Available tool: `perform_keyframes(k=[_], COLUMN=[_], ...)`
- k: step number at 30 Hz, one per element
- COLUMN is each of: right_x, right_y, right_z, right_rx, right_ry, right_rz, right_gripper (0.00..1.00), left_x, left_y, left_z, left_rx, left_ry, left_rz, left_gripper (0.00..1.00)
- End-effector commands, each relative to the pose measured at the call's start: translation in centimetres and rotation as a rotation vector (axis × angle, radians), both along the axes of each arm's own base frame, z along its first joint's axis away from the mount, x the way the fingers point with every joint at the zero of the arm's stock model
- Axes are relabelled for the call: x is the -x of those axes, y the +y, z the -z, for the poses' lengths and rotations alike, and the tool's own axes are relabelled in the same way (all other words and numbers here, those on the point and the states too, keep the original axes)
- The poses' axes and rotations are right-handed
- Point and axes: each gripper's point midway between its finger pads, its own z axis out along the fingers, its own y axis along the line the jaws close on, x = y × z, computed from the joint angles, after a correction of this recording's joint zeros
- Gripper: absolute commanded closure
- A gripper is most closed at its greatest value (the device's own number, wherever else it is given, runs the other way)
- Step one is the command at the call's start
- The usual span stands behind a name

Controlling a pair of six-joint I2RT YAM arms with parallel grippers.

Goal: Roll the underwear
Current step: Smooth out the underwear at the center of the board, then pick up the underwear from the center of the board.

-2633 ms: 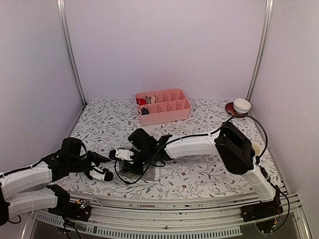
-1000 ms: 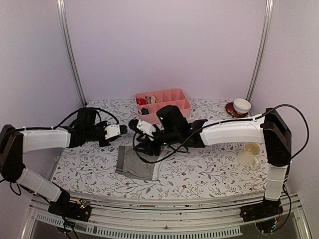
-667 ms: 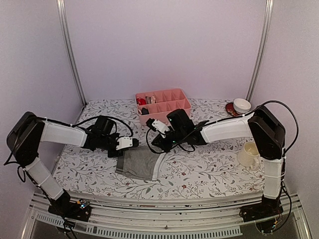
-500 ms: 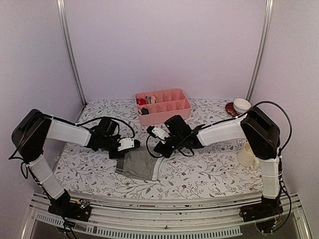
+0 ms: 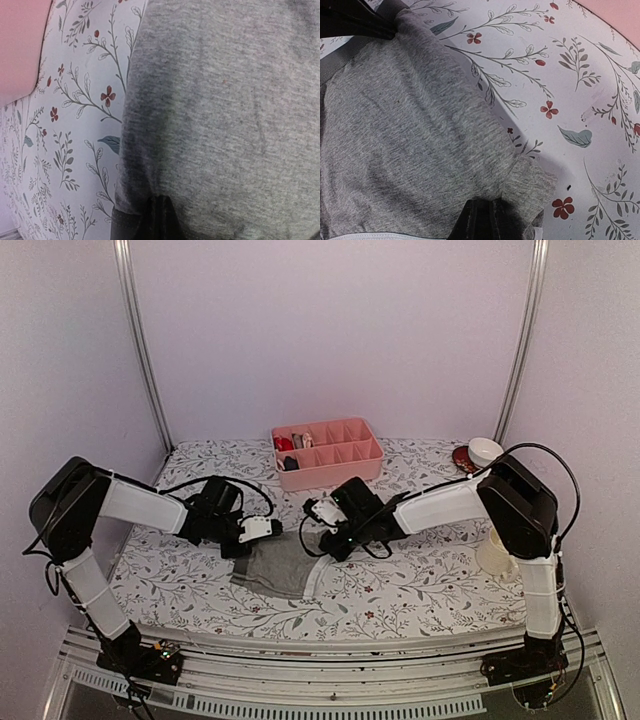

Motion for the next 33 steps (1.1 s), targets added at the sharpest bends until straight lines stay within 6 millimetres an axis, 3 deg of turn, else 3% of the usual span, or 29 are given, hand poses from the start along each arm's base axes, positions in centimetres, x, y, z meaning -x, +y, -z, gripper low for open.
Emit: perform_keyframes(k=[1, 3, 5, 10, 11, 12, 13, 16, 19, 22, 25, 27, 33], right_x=[-0.9, -1.2, -1.3, -0.1, 0.3, 0.9, 1.5, 3.7, 6.1, 8.6, 10.4, 11.4, 11.8], right_y=[-3.5, -3.6, -3.1, -1.7, -1.5, -1.4, -1.2, -0.7, -0.4, -0.5, -1.0, -1.7, -2.4], right_z=[1.0, 0.3, -1.8, -7.1, -8.0, -8.7, -9.4, -10.7, -11.5, -11.2, -10.5, -10.1, -13.0], right_rx=[0.101, 0.106, 0.076, 0.011, 0.009, 0.006, 0.0, 0.01, 0.036, 0.033, 0.014, 0.002, -0.088], right_ry=[0.013, -0.01, -0.048, -0.162, -0.191, -0.211, -0.226, -0.268, -0.307, -0.313, -0.307, -0.31, -0.378], right_rz=[0.097, 0.094, 0.062, -0.048, -0.072, -0.091, -0.111, -0.174, -0.23, -0.285, -0.316, -0.324, -0.308], right_gripper=[0.88, 0.84, 0.78, 0.59, 0.56, 0.53, 0.51, 0.44, 0.37, 0.3, 0.27, 0.25, 0.24], left_x=[1.4, 1.4, 1.3, -0.1, -0.4, -0.5, -0.5, 0.8, 4.5, 8.4, 11.1, 12.2, 13.4], left_y=[1.8, 1.9, 1.7, 1.1, 1.2, 1.3, 1.5, 2.0, 2.1, 2.6, 3.4, 3.7, 3.5], left_z=[1.9, 1.9, 1.4, -2.6, -3.6, -4.5, -5.4, -8.0, -8.8, -8.1, -6.1, -5.4, -4.0], left_rx=[-0.075, -0.074, -0.063, -0.001, 0.006, 0.012, 0.018, 0.05, 0.062, 0.022, -0.028, -0.048, -0.083], left_ry=[0.069, 0.072, 0.063, -0.03, -0.057, -0.083, -0.108, -0.16, -0.199, -0.285, -0.334, -0.354, -0.382], left_rz=[-0.039, -0.039, -0.041, -0.061, -0.069, -0.071, -0.067, -0.015, 0.159, 0.341, 0.463, 0.52, 0.596], left_gripper=[0.99, 0.97, 0.9, 0.47, 0.34, 0.14, 0.03, 0.01, 0.01, 0.01, 0.01, 0.01, 0.01])
